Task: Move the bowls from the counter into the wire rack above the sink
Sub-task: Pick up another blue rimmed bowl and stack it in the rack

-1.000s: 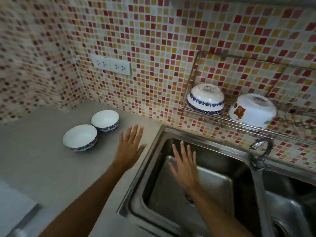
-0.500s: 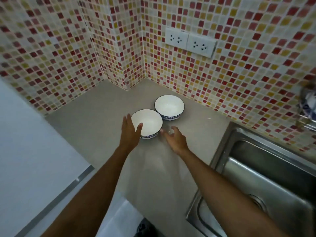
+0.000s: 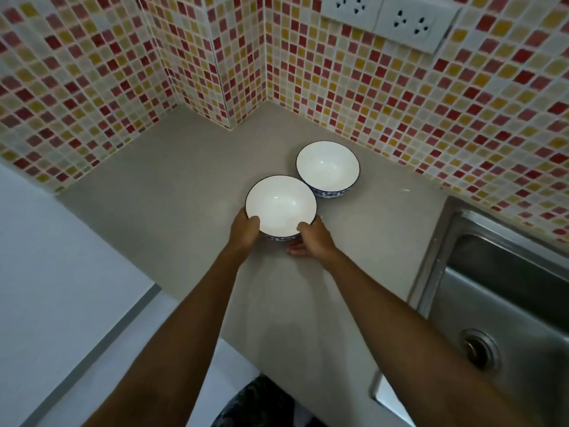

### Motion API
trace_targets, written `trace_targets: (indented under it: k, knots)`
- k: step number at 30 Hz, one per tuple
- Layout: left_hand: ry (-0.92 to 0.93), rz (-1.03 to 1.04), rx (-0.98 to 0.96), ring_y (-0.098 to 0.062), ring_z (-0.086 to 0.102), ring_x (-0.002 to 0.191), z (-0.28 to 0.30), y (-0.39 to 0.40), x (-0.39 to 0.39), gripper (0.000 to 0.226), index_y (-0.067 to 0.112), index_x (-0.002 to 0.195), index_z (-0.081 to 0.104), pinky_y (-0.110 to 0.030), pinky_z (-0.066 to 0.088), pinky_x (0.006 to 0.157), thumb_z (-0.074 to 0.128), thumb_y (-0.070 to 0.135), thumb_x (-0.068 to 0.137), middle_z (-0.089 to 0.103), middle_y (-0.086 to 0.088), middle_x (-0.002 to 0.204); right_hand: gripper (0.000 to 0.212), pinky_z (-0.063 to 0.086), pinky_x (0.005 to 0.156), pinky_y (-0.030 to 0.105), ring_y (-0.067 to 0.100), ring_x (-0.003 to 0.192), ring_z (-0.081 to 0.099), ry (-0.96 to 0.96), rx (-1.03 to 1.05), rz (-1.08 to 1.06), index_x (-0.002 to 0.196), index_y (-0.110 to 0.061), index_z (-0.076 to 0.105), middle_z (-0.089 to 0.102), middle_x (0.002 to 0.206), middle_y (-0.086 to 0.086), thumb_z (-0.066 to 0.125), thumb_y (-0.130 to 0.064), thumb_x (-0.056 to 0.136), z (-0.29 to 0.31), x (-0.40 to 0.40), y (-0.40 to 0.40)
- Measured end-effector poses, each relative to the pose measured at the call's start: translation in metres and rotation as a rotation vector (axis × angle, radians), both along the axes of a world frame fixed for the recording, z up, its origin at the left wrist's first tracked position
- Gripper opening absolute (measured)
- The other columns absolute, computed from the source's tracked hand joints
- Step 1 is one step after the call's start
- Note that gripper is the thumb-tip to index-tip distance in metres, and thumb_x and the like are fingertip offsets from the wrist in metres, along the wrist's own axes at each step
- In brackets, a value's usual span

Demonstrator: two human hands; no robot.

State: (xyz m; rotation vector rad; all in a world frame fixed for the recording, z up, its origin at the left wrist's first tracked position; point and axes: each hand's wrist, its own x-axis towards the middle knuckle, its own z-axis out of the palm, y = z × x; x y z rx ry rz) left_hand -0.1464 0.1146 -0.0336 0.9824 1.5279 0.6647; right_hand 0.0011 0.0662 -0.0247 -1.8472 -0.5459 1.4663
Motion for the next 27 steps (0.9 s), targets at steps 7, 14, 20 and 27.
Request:
trace_targets:
  k: [7, 14, 20, 27]
  knots:
    - [0.035, -0.048, 0.047, -0.031, 0.055, 0.111, 0.027, -0.028, 0.023, 0.065, 0.006, 0.128, 0.049, -0.043, 0.049, 0.096, 0.042, 0.017, 0.064, 0.058, -0.013, 0.124, 0.044, 0.057, 0.051, 0.034, 0.033, 0.063, 0.068, 0.07, 0.062, -0.07, 0.125, -0.019, 0.042, 0.065, 0.1, 0.025, 0.039, -0.004, 0.083, 0.002, 0.017, -0.035]
    - [-0.103, -0.142, 0.005, -0.032, 0.058, 0.108, 0.047, -0.084, 0.088, 0.051, 0.017, 0.112, 0.059, -0.043, 0.05, 0.093, 0.05, 0.019, 0.062, 0.064, -0.008, 0.112, 0.046, 0.056, 0.052, 0.033, 0.031, 0.061, 0.069, 0.032, 0.128, -0.145, 0.128, -0.016, 0.042, 0.066, 0.098, 0.021, 0.041, -0.003, 0.084, 0.017, 0.078, -0.11]
    - [-0.232, -0.259, -0.041, -0.025, 0.057, 0.104, 0.061, -0.163, 0.179, 0.042, 0.018, 0.13, 0.05, -0.036, 0.054, 0.077, 0.055, 0.019, 0.089, 0.06, -0.005, 0.121, 0.042, 0.055, 0.045, 0.029, 0.023, 0.051, 0.066, -0.017, 0.123, -0.268, 0.128, -0.01, 0.042, 0.065, 0.073, 0.015, 0.038, 0.0, 0.087, 0.035, 0.158, -0.201]
    - [-0.289, -0.443, 0.013, -0.025, 0.058, 0.107, 0.08, -0.255, 0.268, 0.045, 0.026, 0.133, 0.044, -0.035, 0.057, 0.075, 0.043, 0.049, 0.094, 0.057, -0.004, 0.126, 0.042, 0.054, 0.046, 0.028, 0.027, 0.054, 0.067, -0.03, 0.151, -0.336, 0.128, -0.01, 0.038, 0.065, 0.07, 0.021, 0.035, -0.001, 0.087, 0.051, 0.241, -0.305]
